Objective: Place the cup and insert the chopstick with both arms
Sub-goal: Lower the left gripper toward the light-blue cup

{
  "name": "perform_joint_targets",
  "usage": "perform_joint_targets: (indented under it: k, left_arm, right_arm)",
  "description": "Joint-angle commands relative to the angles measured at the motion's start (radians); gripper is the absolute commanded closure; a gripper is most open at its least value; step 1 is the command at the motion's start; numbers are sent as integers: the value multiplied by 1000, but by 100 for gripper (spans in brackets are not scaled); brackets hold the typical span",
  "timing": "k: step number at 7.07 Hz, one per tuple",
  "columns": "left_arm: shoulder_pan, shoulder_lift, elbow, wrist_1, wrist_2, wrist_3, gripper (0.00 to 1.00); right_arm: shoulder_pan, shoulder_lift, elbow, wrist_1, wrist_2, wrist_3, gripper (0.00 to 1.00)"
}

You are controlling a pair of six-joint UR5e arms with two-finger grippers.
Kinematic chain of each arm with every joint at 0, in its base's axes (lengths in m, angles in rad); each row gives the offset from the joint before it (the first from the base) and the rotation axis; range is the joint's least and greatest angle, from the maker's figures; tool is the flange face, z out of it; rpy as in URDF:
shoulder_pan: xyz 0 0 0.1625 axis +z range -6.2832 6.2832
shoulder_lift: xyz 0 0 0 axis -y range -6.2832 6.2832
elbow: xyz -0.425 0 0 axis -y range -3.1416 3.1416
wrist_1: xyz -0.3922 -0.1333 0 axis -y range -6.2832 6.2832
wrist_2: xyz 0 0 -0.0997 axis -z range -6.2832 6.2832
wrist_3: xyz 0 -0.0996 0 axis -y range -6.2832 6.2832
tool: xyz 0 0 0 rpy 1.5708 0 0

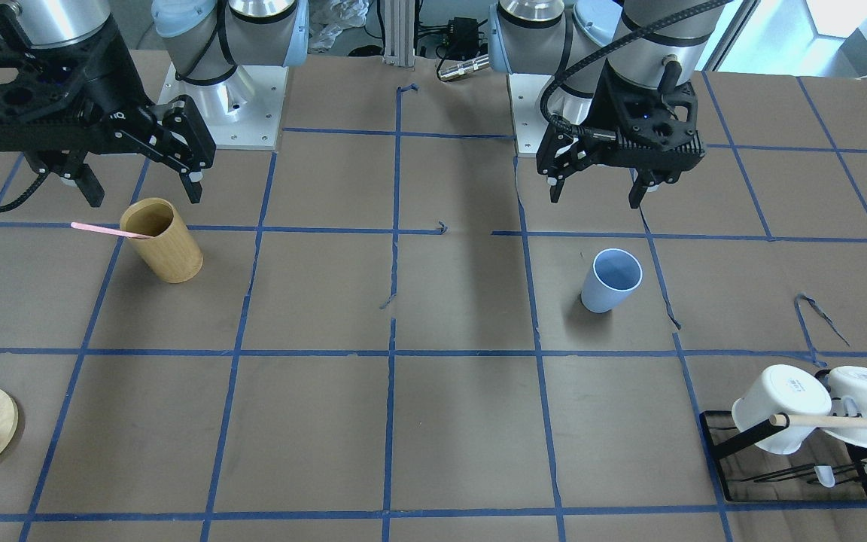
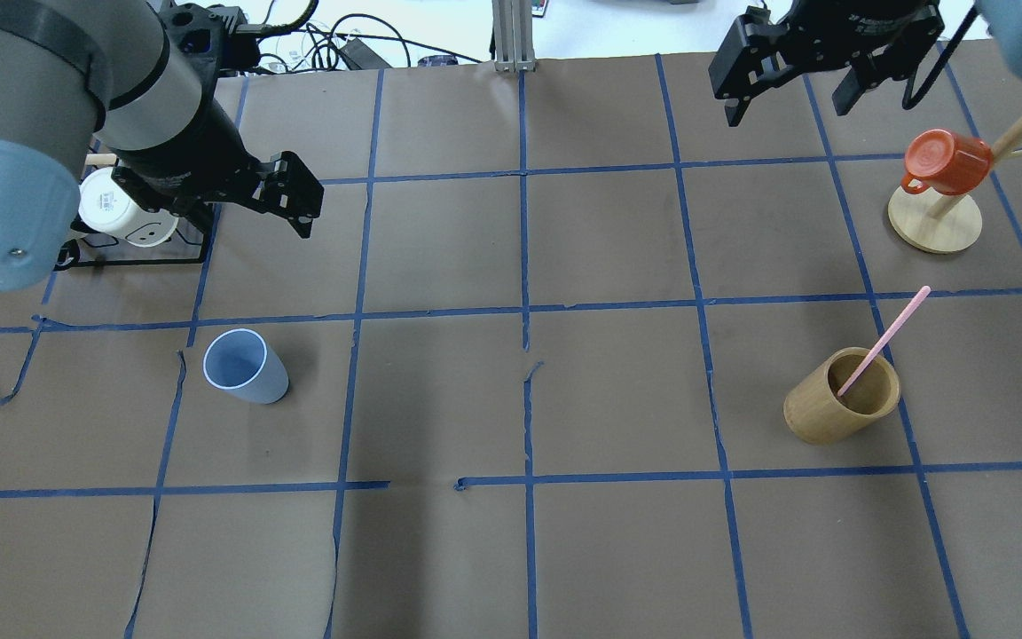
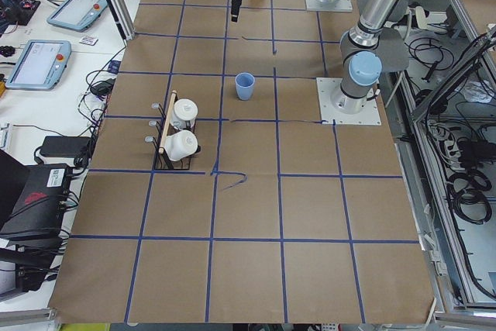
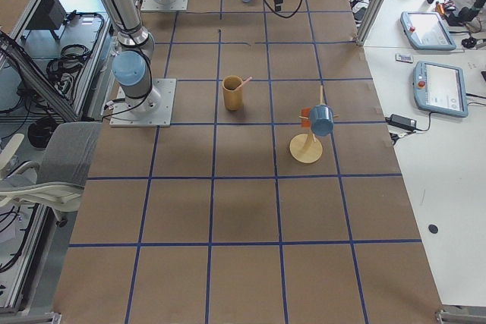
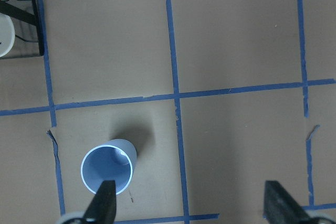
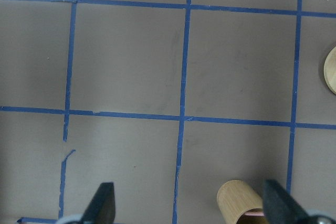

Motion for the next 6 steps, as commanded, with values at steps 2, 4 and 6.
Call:
perform_joint_targets:
  k: [2,4,6]
  left_arm:
    - [21,-5,3,-3,-1,-6,0]
    - [24,-23,5,-25,-9,-15,0]
    - [28,-32,14,-25,-9,-16,0]
  right_arm:
    - [0,-36,48,0,-2,-2,0]
    - [0,-36,48,0,-2,-2,0]
    - [-1,-36,51,0,2,-4,0]
